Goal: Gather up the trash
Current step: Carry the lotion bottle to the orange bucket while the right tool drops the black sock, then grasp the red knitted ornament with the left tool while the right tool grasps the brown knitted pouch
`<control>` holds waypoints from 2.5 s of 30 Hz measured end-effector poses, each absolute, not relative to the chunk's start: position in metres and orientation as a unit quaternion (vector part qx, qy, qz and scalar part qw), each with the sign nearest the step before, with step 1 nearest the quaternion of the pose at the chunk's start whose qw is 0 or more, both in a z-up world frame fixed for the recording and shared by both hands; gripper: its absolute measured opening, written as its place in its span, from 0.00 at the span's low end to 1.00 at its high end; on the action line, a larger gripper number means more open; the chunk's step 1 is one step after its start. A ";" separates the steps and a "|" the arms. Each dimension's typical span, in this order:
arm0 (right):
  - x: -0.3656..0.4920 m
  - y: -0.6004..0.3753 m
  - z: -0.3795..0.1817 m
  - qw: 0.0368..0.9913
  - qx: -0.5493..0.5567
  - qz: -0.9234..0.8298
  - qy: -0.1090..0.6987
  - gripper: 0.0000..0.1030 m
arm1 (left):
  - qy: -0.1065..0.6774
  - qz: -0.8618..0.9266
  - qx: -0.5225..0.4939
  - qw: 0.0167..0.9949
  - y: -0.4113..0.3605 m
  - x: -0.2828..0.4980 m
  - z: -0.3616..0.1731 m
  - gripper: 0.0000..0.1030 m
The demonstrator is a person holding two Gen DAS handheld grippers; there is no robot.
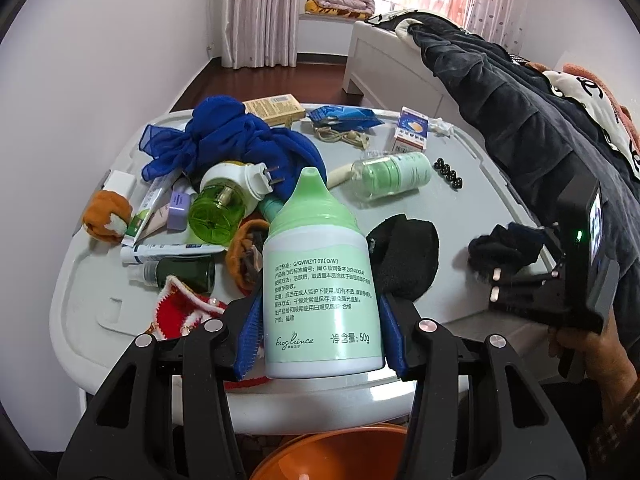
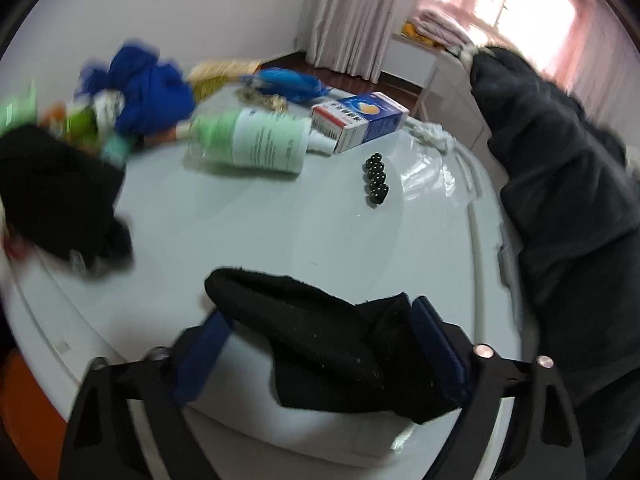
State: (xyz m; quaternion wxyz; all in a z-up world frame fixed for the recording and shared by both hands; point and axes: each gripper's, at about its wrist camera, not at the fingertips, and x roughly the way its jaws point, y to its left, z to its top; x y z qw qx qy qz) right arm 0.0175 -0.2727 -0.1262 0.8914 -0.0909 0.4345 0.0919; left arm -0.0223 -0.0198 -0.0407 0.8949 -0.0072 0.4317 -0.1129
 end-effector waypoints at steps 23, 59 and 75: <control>-0.028 -0.261 -0.036 0.916 0.003 0.145 0.375 0.10 | 0.408 -0.117 0.006 0.905 -0.021 -0.048 -0.004 0.47; -0.191 -0.169 -0.112 0.800 0.046 0.293 0.521 0.71 | 0.610 -0.156 0.080 0.773 0.005 -0.183 -0.081 0.76; -0.132 -0.195 0.002 0.903 -0.006 0.237 0.358 0.90 | 0.499 -0.075 0.033 0.862 0.051 -0.098 -0.025 0.76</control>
